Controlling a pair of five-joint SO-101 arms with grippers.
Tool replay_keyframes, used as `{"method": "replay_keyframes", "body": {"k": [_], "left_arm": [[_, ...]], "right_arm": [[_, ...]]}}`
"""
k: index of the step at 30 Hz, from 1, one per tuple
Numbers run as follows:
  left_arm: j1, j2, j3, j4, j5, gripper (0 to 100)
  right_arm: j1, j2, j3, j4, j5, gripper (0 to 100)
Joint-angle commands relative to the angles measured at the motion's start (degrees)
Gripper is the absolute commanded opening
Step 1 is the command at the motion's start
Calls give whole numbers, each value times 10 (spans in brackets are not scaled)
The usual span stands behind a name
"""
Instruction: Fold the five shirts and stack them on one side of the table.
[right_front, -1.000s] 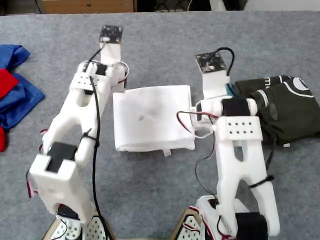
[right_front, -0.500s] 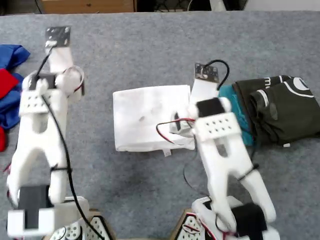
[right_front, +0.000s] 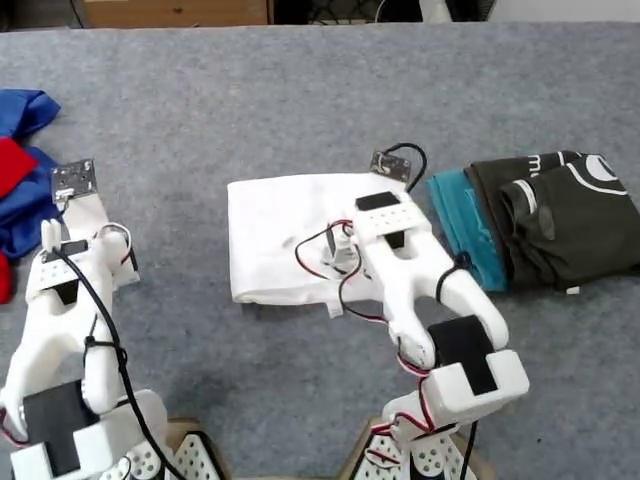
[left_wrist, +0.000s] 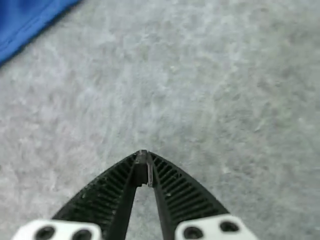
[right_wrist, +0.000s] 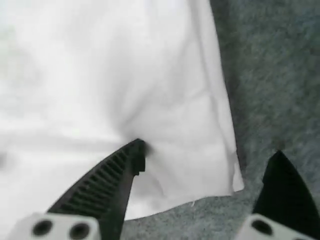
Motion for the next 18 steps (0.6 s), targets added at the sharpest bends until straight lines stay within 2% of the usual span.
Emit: {"method": "replay_keyframes", "body": {"k": [1, 6, 7, 9, 13, 18], "left_arm": [[-20, 6, -37, -13, 6, 33], [-36, 6, -40, -13, 6, 33], [-39, 6, -40, -13, 6, 33], [-44, 6, -40, -16, 6, 33], [-44, 6, -41, -16, 6, 33], [-40, 7, -29, -47, 8, 33]], "right_arm": [[-2, 29, 2, -13, -4, 292], [16, 32, 0, -35, 23, 31], [23, 32, -3, -36, 30, 8], [42, 31, -5, -34, 35, 38], [67, 31, -23, -23, 58, 11], [69, 31, -113, 73, 113, 13]]}}
